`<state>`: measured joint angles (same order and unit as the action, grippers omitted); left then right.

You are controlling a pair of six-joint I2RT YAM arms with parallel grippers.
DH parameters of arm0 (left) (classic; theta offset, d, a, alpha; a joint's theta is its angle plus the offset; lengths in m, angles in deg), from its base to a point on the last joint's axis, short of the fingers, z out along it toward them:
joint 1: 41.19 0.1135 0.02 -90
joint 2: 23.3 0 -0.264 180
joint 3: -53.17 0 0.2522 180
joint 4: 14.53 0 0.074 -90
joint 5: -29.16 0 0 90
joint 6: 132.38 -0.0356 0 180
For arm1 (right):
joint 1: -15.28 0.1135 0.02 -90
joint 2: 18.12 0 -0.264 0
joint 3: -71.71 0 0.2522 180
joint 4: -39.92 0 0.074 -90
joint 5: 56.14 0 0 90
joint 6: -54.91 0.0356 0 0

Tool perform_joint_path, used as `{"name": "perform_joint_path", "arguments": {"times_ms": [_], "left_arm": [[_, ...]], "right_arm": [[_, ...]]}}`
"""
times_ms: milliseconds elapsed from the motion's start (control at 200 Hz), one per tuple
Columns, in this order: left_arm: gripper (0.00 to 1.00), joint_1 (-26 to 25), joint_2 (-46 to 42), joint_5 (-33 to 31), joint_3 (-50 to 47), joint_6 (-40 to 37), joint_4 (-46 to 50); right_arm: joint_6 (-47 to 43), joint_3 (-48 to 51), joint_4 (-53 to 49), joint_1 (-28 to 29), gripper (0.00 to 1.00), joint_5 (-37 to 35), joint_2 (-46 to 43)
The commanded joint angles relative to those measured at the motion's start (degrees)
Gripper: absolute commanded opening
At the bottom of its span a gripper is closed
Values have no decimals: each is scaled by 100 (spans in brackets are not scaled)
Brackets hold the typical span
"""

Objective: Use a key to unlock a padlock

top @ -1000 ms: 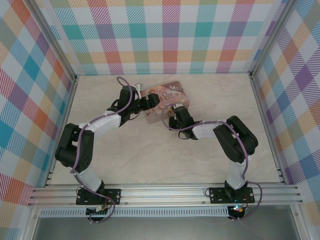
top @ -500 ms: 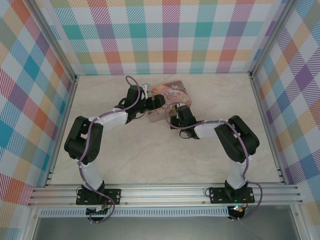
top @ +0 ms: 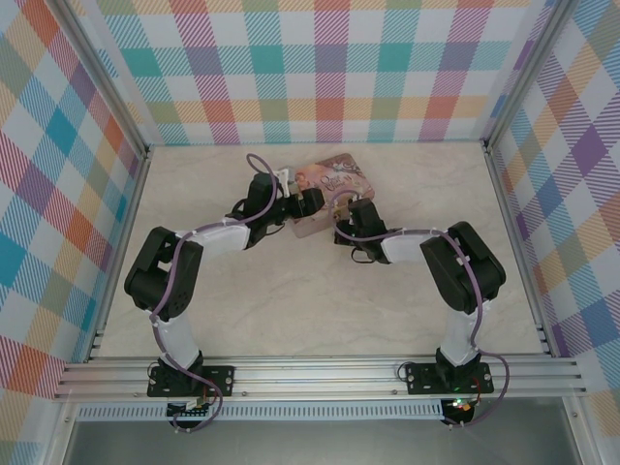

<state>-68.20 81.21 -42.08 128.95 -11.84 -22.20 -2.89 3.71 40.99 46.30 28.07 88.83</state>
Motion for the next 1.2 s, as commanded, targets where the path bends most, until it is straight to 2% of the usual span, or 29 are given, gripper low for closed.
{"name": "perform_joint_path", "arguments": {"times_ms": [0, 115, 230, 340, 540, 790, 1065, 1195], "left_arm": [[85, -86, 270, -195, -372, 209, 1001], [85, -85, 297, -207, -365, 222, 1018], [85, -86, 330, -199, -340, 224, 1086], [85, -94, 402, -181, -304, 223, 1141], [85, -134, 502, -202, -299, 276, 1150], [86, -156, 544, -259, -303, 301, 1167], [86, -156, 583, -259, -356, 334, 1134], [86, -160, 621, -209, -336, 366, 1075]], "right_arm": [[50, -282, -976, -176, 8, -760, -85], [-29, -179, -761, -217, 8, -706, -191], [131, 106, -8, -426, 8, -88, -338], [290, 43, 73, -559, 8, 126, -355], [339, -176, -11, -693, 8, 402, -435], [226, -720, -993, -870, 8, 24, -377], [256, -835, -843, -1013, 8, 117, -406], [346, -1044, -1160, -1028, 7, 295, -243]]}}
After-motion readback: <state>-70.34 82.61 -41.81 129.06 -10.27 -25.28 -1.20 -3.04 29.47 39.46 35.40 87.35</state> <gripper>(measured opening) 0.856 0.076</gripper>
